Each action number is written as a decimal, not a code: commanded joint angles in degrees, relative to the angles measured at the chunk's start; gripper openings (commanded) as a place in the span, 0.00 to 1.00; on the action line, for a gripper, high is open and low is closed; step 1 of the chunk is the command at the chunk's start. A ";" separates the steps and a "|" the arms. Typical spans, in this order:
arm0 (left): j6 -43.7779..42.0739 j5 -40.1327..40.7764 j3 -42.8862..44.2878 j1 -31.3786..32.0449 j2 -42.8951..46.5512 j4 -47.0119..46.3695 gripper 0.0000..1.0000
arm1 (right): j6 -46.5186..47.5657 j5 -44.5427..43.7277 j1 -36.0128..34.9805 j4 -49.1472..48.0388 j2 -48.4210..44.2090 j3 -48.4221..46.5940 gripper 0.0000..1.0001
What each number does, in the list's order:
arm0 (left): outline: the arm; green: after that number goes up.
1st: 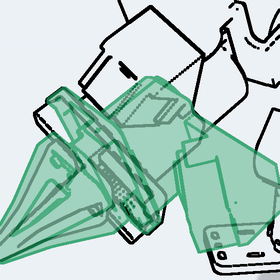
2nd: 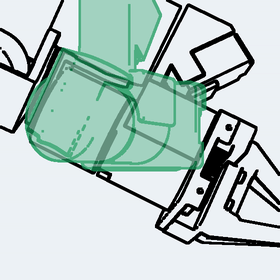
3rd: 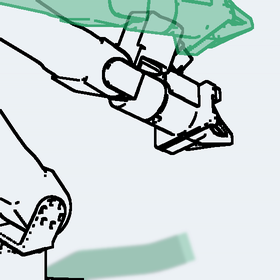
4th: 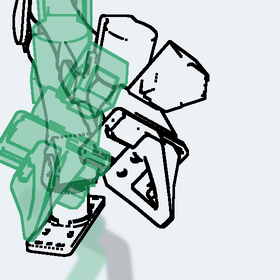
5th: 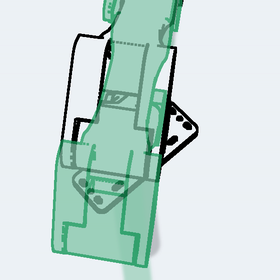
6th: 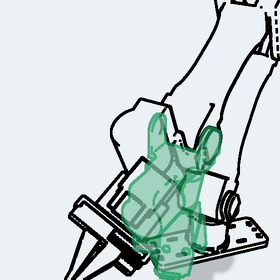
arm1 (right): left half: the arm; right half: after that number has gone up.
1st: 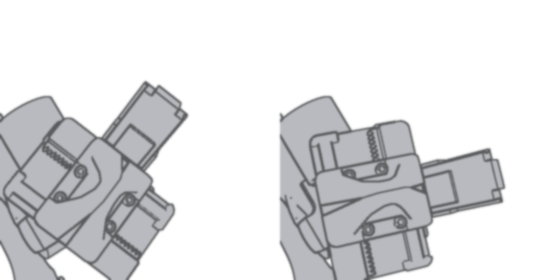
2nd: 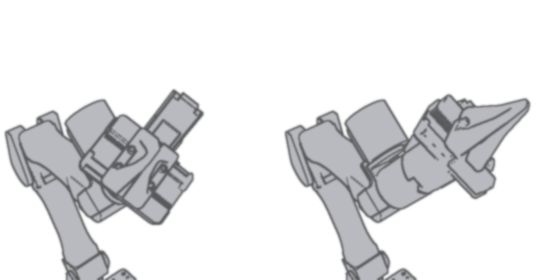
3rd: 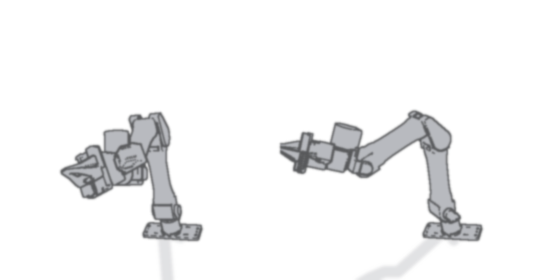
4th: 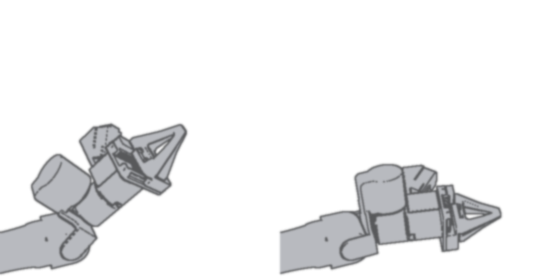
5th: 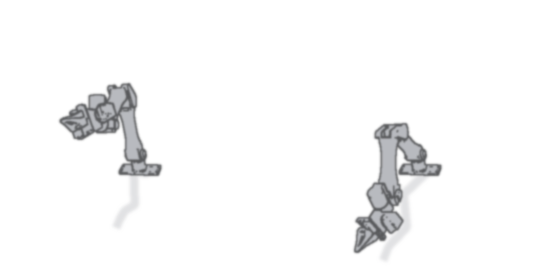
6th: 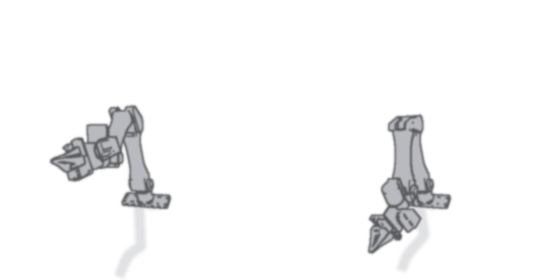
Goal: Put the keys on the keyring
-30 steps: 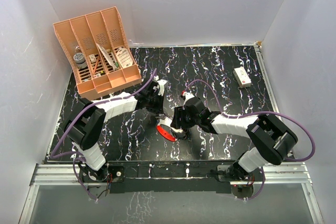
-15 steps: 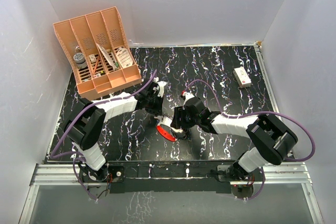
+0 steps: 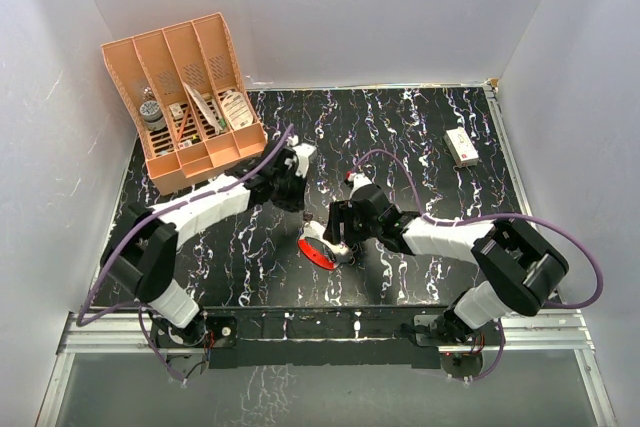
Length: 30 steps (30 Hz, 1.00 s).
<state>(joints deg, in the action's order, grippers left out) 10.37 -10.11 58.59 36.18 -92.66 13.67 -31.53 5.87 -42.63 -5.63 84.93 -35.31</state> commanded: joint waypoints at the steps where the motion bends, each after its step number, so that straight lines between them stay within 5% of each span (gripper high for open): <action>1: -3.81 1.67 6.68 -0.06 6.53 6.02 0.00 | 2.69 -4.63 0.08 -0.12 -2.49 -5.15 0.64; 12: -7.00 -4.93 6.93 -0.06 11.57 4.36 0.00 | 7.56 -4.06 2.88 -2.01 -9.48 -7.96 0.65; 30: -10.85 -13.63 -2.20 0.14 17.79 -8.65 0.00 | 6.70 14.38 6.33 -12.61 -13.03 -4.30 0.51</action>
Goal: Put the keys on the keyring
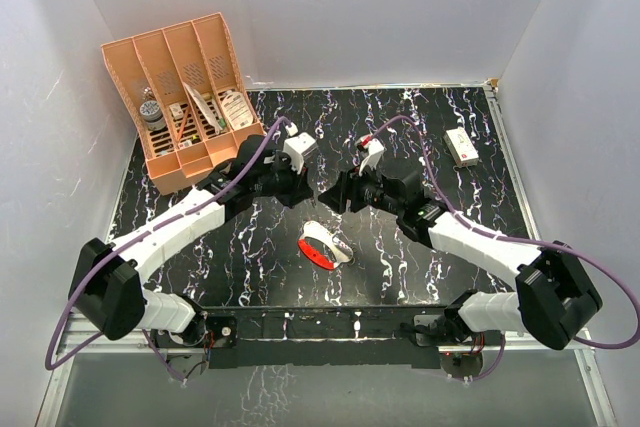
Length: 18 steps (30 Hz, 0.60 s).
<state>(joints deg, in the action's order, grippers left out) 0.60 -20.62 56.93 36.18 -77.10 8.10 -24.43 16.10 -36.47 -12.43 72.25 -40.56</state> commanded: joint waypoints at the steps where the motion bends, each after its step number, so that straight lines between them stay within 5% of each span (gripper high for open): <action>1: -1.20 -3.36 -0.65 0.19 2.21 -3.36 0.00 | -0.65 4.40 0.16 -6.25 -0.30 1.13 0.50; 18: -2.70 -6.99 -5.94 0.33 5.52 -9.78 0.00 | -1.59 7.14 1.83 -8.66 -1.28 3.56 0.41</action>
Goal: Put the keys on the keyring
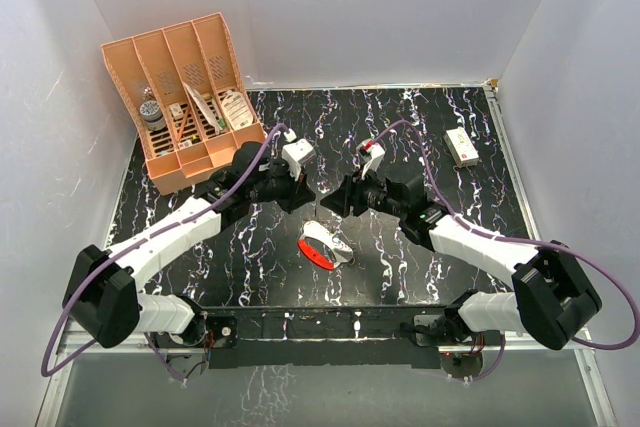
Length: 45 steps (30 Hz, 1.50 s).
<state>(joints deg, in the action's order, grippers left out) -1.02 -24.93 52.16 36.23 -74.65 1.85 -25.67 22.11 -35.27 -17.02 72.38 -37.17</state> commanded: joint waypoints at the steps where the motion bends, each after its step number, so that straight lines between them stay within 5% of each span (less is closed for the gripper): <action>1: -1.24 -3.01 -1.45 0.25 3.17 -3.85 0.00 | -0.34 1.22 0.71 -4.15 -1.47 0.20 0.41; 12: -2.46 -4.39 -4.78 0.25 4.86 -8.07 0.00 | -0.98 -1.29 1.41 -3.16 -2.86 1.36 0.40; 20: 1.48 -7.32 -12.38 0.27 9.61 -21.44 0.00 | -2.70 -10.37 3.23 0.90 -6.71 2.97 0.43; 32: 11.39 -17.61 -19.54 0.14 10.43 -43.66 0.00 | -2.54 -11.21 4.76 2.08 -8.82 4.18 0.44; 45: 11.59 -21.13 -21.50 -0.10 9.35 -50.66 0.00 | -2.59 -10.68 5.80 2.22 -10.73 5.87 0.45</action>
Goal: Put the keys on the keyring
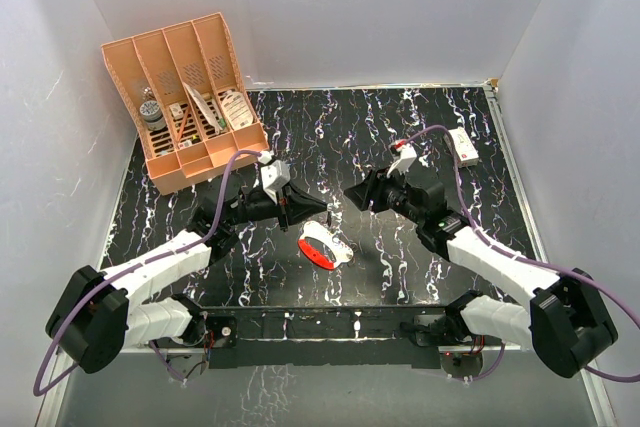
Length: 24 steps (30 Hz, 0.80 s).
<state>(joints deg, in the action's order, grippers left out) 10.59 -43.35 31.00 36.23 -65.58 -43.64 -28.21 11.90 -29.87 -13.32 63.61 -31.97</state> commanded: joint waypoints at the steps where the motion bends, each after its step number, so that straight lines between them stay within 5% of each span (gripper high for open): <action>1: 0.04 -2.62 -0.30 -0.10 0.28 -5.19 0.00 | 0.06 -0.43 0.43 -1.43 -2.13 0.75 0.45; 10: -0.06 4.73 -0.74 -0.11 2.15 -2.64 0.00 | 0.00 -0.30 0.69 -1.17 -2.89 1.24 0.45; 24: -3.30 42.67 -13.68 -0.15 19.43 7.82 0.00 | -0.44 0.68 0.78 -1.82 -2.01 1.64 0.45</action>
<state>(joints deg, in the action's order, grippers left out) 8.69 -16.23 20.18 36.23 -51.59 -38.44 -28.51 12.05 -29.45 -13.02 62.22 -30.28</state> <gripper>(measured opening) 0.007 0.446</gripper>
